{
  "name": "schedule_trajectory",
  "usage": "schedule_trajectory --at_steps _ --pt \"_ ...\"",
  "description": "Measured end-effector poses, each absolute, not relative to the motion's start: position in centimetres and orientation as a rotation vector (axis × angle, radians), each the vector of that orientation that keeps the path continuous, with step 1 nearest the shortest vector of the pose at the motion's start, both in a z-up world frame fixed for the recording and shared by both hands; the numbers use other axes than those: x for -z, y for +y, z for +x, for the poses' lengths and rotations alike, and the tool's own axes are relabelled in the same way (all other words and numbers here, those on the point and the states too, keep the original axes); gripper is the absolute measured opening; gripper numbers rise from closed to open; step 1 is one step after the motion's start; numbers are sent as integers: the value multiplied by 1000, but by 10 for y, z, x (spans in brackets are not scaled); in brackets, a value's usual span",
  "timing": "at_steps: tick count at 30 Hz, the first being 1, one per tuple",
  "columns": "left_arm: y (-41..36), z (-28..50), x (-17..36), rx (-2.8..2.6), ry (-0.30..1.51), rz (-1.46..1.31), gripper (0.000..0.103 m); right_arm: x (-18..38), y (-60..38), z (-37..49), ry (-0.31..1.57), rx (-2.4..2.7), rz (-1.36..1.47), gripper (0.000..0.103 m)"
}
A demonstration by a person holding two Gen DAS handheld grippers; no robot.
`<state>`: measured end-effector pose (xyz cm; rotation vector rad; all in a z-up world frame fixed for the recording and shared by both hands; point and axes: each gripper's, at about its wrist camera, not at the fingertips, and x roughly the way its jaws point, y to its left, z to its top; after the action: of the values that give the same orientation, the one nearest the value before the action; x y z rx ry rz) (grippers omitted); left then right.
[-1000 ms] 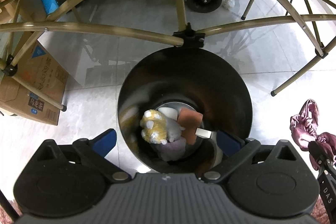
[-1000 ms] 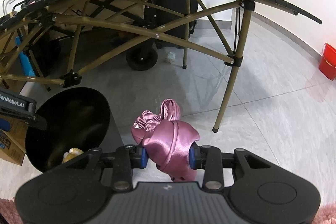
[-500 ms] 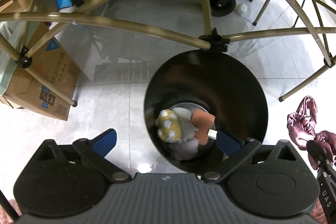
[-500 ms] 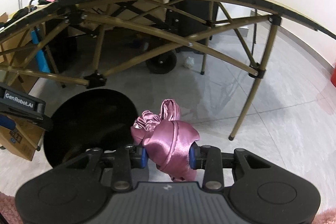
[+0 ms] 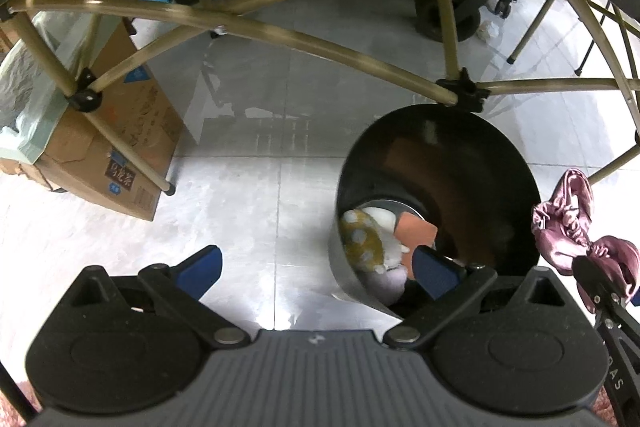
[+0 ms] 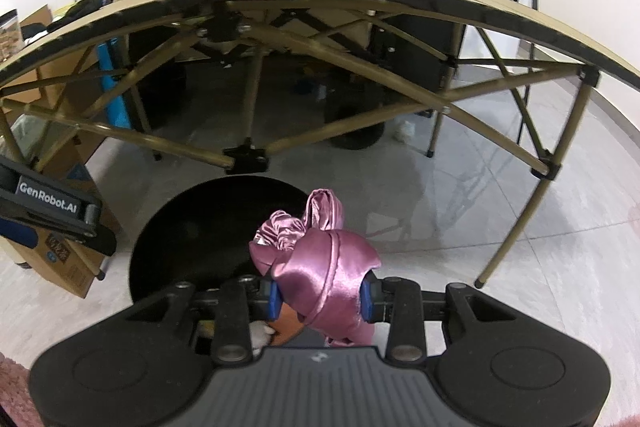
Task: Organize soft objects
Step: 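Move the right tool with the pink scrunchie over the bin opening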
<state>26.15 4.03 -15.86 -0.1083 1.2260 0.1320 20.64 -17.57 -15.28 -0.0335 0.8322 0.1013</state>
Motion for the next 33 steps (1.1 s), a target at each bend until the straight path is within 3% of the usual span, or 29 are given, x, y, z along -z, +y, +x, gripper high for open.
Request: schedule_trajectory --at_steps 33 --pt "79 248 161 -236 1203 -61 103 197 -103 262 987 -215 -36 34"
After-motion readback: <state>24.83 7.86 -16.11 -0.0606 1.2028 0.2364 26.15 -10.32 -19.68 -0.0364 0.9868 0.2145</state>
